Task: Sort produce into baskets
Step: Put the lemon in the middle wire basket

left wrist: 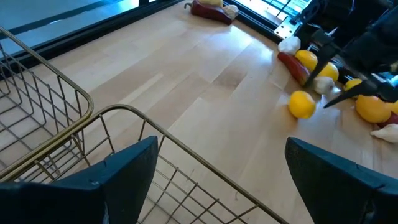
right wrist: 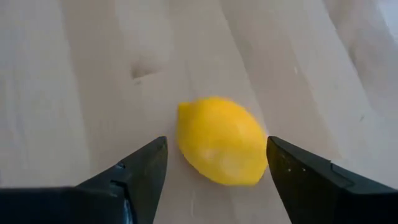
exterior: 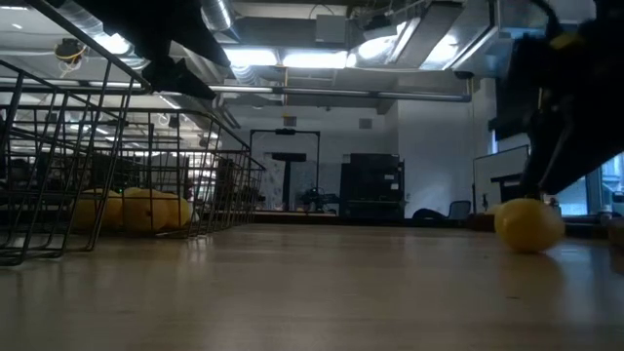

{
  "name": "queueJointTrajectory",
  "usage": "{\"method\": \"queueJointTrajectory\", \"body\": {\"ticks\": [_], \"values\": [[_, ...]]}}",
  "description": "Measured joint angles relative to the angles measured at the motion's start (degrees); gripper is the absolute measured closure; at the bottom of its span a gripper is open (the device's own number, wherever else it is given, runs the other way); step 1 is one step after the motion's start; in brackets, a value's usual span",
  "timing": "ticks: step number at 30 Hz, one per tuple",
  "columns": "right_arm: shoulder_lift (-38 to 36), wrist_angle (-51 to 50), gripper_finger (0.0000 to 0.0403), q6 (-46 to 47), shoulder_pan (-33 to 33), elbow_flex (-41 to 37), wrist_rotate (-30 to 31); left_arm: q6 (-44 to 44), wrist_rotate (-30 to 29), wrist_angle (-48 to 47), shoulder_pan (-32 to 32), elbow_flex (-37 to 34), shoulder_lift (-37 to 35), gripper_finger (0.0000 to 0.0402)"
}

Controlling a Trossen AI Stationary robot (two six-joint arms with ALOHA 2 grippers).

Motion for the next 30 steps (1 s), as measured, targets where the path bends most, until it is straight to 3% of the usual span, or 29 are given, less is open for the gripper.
{"method": "queueJointTrajectory", "body": {"ticks": [8,15,23,30], "values": [[0.0,-2.2,0.0134,-20.6,0.0,2.6,-0.5,0.0,0.0,0.0,0.0,0.0,0.0,0.0054],[0.4,-1.5,0.0134,-21.7,0.0,0.6,-3.8,0.4,0.0,0.0,0.0,0.0,0.0,0.0054],[2.0,1.7,0.0134,-21.9,-0.1,-2.6,2.8,1.5,0.0,0.1,0.0,0.0,0.0,0.0054],[6.0,5.0,0.0134,-25.7,-0.1,-3.6,3.7,1.5,0.0,0.4,0.0,0.0,2.1,0.0054]]}}
